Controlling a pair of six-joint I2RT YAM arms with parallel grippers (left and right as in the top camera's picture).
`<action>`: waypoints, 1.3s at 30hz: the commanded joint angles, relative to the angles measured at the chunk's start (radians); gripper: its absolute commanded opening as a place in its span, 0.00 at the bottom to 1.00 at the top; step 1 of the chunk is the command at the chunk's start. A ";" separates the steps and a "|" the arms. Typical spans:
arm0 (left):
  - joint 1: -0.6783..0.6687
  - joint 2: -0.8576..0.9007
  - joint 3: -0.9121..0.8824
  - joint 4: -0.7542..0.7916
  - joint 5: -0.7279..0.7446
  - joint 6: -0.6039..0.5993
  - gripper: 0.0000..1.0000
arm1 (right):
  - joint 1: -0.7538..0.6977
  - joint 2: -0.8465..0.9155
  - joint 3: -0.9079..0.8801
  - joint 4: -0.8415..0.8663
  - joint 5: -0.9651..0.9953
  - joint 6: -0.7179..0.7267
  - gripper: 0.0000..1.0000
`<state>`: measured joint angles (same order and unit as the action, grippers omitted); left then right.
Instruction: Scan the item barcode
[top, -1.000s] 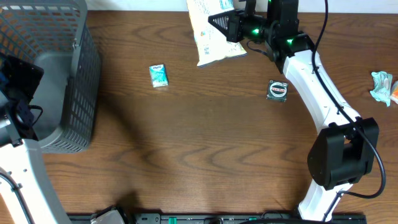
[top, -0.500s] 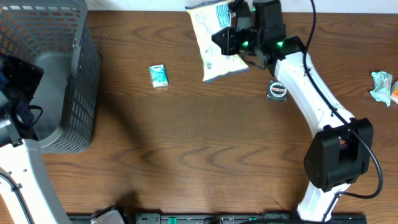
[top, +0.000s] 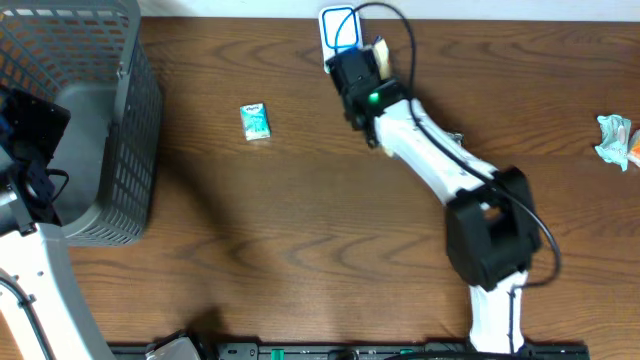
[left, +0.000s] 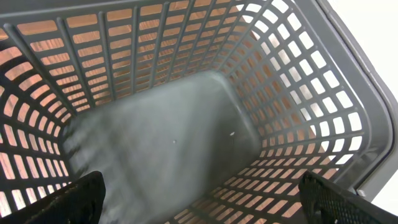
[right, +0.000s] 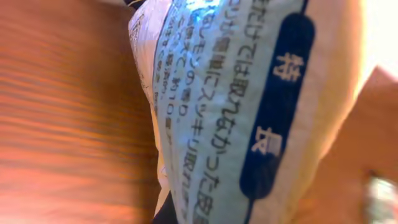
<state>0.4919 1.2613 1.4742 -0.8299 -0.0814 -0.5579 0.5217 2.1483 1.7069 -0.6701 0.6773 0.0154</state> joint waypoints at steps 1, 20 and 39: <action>0.002 0.006 0.002 0.000 -0.009 -0.008 0.98 | 0.017 0.050 0.011 -0.006 0.262 -0.066 0.01; 0.002 0.006 0.002 0.000 -0.009 -0.009 0.97 | 0.154 0.071 0.011 -0.108 -0.055 -0.076 0.01; 0.002 0.006 0.002 0.000 -0.009 -0.009 0.98 | 0.172 0.015 0.216 -0.282 -0.601 0.103 0.82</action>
<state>0.4919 1.2613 1.4742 -0.8299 -0.0814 -0.5583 0.7532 2.2108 1.8759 -0.9298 0.1356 0.0597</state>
